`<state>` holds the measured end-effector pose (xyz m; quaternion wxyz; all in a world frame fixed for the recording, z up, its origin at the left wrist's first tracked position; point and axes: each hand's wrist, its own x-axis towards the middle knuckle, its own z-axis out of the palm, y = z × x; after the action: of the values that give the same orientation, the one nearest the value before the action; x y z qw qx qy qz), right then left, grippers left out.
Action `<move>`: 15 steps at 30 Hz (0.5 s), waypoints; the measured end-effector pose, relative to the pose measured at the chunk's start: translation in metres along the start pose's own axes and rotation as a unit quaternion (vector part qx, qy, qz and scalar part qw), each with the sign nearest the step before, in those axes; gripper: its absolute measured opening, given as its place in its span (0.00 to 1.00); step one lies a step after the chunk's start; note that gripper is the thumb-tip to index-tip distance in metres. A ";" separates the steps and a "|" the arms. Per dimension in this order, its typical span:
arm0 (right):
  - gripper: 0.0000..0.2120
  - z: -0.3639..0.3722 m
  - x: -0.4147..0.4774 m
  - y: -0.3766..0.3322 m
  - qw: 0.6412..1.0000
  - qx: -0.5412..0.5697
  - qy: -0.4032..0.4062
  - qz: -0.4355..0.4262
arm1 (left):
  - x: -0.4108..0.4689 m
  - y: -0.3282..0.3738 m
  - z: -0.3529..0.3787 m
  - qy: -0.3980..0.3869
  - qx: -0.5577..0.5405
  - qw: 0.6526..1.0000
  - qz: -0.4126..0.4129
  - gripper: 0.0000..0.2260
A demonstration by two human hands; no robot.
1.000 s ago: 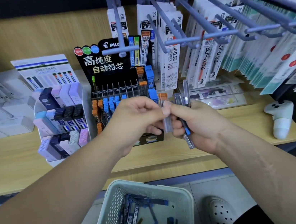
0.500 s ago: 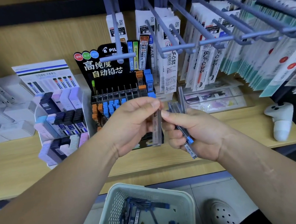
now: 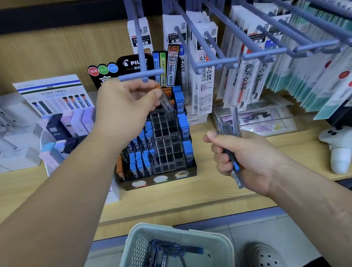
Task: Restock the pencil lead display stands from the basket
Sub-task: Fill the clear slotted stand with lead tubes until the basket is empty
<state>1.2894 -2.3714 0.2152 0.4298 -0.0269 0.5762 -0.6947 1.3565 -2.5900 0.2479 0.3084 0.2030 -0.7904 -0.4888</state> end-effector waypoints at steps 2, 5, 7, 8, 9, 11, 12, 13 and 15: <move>0.11 -0.002 0.000 -0.001 1.000 -0.001 0.002 0.001 | 0.004 -0.005 0.004 0.009 0.030 0.999 0.021 0.05; 0.12 -0.005 0.001 -0.002 1.000 -0.005 0.004 0.000 | 0.005 -0.013 0.010 0.007 0.094 0.992 0.087 0.06; 0.12 -0.006 0.001 -0.002 1.000 -0.006 0.005 0.001 | 0.006 -0.017 0.013 0.009 0.143 0.981 0.134 0.07; 0.12 -0.006 0.001 -0.002 1.000 -0.004 0.003 0.002 | 0.008 -0.019 0.015 0.012 0.156 0.976 0.153 0.07; 0.13 -0.007 0.002 -0.002 1.000 -0.002 0.000 0.003 | 0.009 -0.020 0.017 0.014 0.166 0.972 0.168 0.07; 0.17 -0.007 0.002 -0.002 1.000 0.003 -0.009 0.006 | 0.012 -0.022 0.020 0.012 0.178 0.967 0.182 0.06; 0.18 -0.007 0.002 -0.002 1.000 0.004 -0.013 0.006 | 0.013 -0.023 0.022 0.012 0.189 0.965 0.182 0.06; 0.20 -0.006 0.001 -0.002 1.000 0.005 -0.018 0.006 | 0.014 -0.025 0.023 0.014 0.202 0.962 0.181 0.06; 0.20 -0.007 0.000 -0.003 1.000 0.008 -0.030 0.005 | 0.015 -0.027 0.025 0.019 0.228 0.956 0.181 0.06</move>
<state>1.2842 -2.3667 0.2150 0.4506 -0.0415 0.5579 -0.6957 1.3290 -2.5949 0.2194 0.3518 0.1304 -0.8986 -0.2274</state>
